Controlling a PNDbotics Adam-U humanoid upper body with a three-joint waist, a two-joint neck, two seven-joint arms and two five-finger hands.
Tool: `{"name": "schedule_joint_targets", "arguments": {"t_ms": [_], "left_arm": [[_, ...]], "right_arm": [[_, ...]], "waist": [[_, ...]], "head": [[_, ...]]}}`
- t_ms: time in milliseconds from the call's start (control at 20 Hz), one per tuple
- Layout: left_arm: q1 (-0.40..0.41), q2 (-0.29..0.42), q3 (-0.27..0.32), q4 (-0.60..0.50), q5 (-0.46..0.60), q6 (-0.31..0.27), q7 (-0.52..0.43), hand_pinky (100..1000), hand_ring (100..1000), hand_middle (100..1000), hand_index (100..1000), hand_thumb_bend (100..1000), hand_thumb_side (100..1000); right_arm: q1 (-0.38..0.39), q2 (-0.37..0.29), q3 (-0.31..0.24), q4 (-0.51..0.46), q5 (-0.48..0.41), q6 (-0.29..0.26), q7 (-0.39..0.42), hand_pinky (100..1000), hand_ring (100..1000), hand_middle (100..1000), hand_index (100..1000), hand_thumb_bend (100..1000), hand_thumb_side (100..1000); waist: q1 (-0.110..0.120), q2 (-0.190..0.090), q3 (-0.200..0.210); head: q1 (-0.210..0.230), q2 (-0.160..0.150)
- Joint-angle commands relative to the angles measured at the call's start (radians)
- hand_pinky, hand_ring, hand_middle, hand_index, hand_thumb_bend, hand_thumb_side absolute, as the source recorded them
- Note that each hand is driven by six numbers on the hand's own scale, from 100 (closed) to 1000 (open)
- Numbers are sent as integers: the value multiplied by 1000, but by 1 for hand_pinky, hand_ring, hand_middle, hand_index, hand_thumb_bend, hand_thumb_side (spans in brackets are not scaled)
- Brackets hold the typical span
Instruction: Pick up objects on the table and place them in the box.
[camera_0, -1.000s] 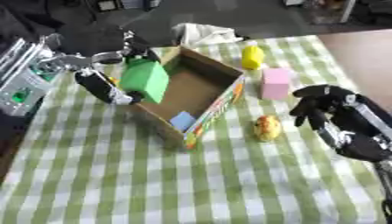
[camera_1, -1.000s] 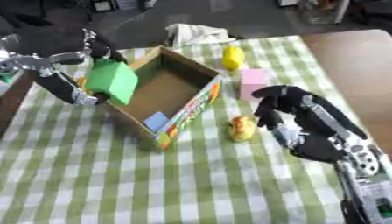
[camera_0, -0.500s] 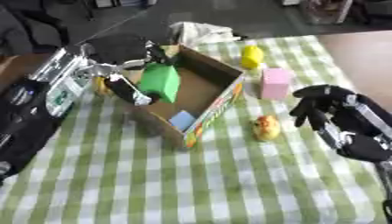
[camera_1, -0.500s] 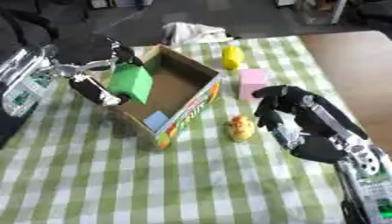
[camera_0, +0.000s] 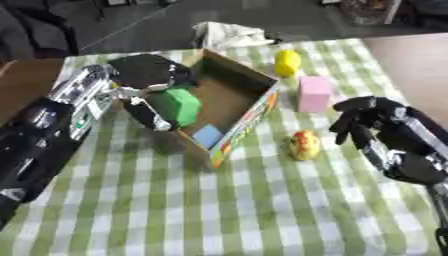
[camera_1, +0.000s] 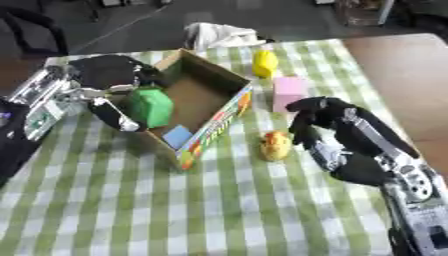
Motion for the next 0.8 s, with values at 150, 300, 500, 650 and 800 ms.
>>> {"name": "schedule_joint_targets", "arguments": {"t_ms": [150,300,500,650,800], "left_arm": [[-9,92,50,-98,112,41,-45,767,792,801,918,412,388],[-7,104,53,-125,148,68,-64,767,792,801,918,412,388],[-2,152,99,-89,134,105,-51,765,790,795,910,357,345],[7,181,176,-13,96,154,-34,758,783,788,907,310,329],[14,177,256,67,76,203,-21,747,771,780,905,236,308]], "right_arm": [[-10,-10,-5,-12,-2,-1,-2,662,496,531,795,100,443],[-10,-10,-5,-12,-1,-1,-3,662,496,531,795,100,443],[-2,-12,-12,-11,1,0,-8,661,496,530,794,100,444],[-8,-9,-9,-13,1,0,-7,661,496,530,794,100,445],[-16,-6,-7,-15,-1,2,-5,661,496,530,794,100,443]], "waist": [[1,-14,5],[2,-14,5],[2,-17,24],[2,-8,15],[2,3,7]], "head": [[-6,-8],[-6,-8],[-21,-10],[-12,-20],[-11,-31]]}}
